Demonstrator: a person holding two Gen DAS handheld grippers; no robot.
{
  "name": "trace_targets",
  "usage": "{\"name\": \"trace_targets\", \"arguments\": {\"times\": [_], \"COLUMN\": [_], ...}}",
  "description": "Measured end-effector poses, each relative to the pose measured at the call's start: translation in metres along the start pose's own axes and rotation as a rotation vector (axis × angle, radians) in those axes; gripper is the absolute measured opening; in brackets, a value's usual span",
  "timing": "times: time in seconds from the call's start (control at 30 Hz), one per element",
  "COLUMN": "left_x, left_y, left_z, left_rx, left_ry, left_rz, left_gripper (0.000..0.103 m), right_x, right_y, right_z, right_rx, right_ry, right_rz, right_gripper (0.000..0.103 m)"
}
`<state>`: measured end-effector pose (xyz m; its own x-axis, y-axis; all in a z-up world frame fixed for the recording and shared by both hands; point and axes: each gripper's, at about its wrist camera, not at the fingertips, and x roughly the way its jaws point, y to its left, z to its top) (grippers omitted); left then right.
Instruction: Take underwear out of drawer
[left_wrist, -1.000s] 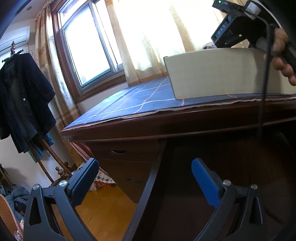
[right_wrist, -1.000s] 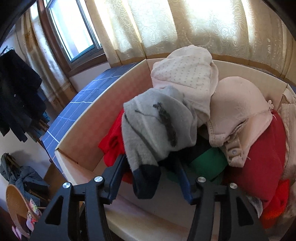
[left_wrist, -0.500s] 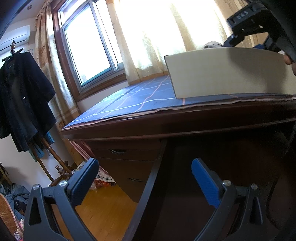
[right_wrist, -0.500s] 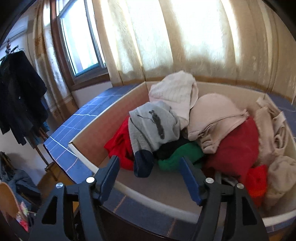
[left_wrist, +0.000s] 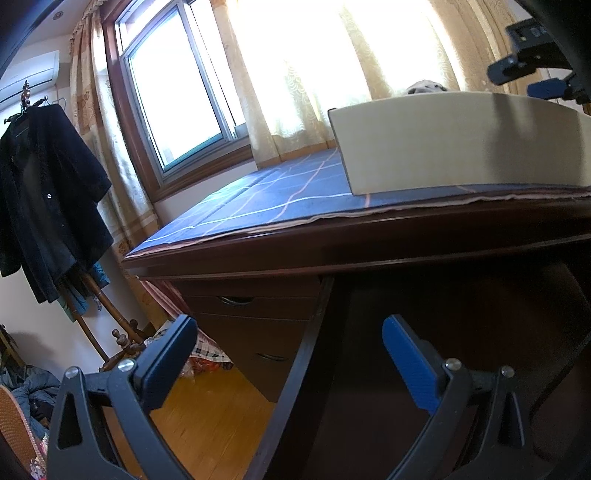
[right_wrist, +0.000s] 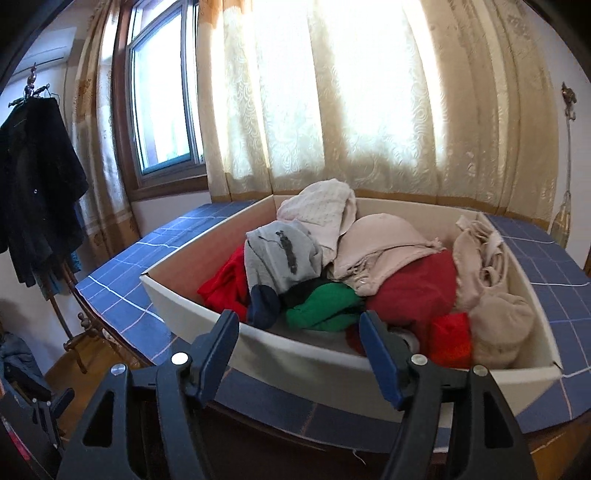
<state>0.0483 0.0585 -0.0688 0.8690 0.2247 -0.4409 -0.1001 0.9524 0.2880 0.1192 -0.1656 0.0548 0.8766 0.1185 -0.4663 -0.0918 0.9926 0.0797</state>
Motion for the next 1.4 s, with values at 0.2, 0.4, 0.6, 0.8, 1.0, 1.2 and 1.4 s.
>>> {"name": "trace_targets", "arguments": {"times": [0.2,0.4,0.6,0.8,1.0,1.2,1.4], "left_x": [0.001,0.001,0.002,0.002,0.003,0.002,0.001], "left_y": [-0.001,0.0,-0.001,0.0,-0.001,-0.001,0.003], "left_z": [0.0,0.0,0.0,0.0,0.0,0.0,-0.001], "left_rx": [-0.001,-0.004,-0.005,-0.019,-0.02,-0.019,-0.056], "left_ry": [0.002,0.004,0.005,0.012,0.018,0.017,0.005], "left_rz": [0.001,0.005,0.014,0.025,0.043,0.036,0.037], "left_gripper": [0.102,0.102,0.102,0.102,0.102,0.102,0.102], "right_x": [-0.037,-0.064,-0.111,-0.162,-0.171,-0.152,-0.147], "right_y": [-0.007,-0.02,-0.037,-0.039,-0.045,-0.052,-0.055], "right_z": [-0.02,-0.046,-0.081,-0.12,-0.134,-0.149,-0.161], "right_rx": [0.024,0.044,0.105,0.127,0.151,0.204,0.229], "right_ry": [-0.078,-0.123,-0.226,-0.377,-0.389,-0.356,-0.393], "right_rz": [-0.042,-0.125,-0.258,-0.414,-0.438,-0.443,-0.464], "right_gripper": [0.07,0.071,0.072,0.086,0.086,0.086,0.086]}}
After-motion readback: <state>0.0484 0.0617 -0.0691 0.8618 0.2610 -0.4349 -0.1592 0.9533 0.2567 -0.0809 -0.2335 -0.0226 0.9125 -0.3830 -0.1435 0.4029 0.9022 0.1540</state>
